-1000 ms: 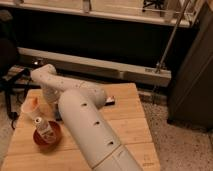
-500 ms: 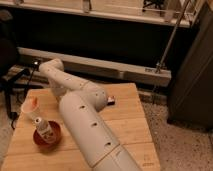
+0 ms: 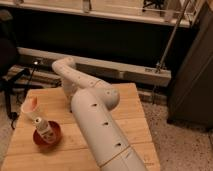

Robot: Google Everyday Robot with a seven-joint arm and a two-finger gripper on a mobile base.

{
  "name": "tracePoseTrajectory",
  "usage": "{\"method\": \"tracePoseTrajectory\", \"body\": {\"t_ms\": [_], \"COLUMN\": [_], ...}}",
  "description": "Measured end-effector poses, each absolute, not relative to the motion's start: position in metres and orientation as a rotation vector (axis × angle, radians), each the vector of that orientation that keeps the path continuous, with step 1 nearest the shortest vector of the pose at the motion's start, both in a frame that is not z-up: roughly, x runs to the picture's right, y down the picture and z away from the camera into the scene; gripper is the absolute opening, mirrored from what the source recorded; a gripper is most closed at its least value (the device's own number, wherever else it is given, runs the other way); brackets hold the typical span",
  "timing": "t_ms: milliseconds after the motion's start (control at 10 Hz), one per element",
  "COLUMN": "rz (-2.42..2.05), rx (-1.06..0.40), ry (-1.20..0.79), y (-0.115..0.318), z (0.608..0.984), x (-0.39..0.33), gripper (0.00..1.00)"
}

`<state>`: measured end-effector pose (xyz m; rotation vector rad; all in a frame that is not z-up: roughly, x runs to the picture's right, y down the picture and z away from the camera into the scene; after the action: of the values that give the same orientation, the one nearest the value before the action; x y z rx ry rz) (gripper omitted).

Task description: Wipe the white sponge on the table

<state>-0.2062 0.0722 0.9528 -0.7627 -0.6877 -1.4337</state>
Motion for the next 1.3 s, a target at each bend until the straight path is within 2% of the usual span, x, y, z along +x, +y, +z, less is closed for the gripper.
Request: {"method": "tracePoseTrajectory", "body": {"t_ms": [400, 1300], "rz": [-1.379, -1.375], "rx": [-0.772, -0.821], "ry": [-0.663, -0.737], "y": [0.082, 0.172], "z": [0.936, 0.894], "x": [-0.171, -0.158], "gripper": [0.0, 0.0]}}
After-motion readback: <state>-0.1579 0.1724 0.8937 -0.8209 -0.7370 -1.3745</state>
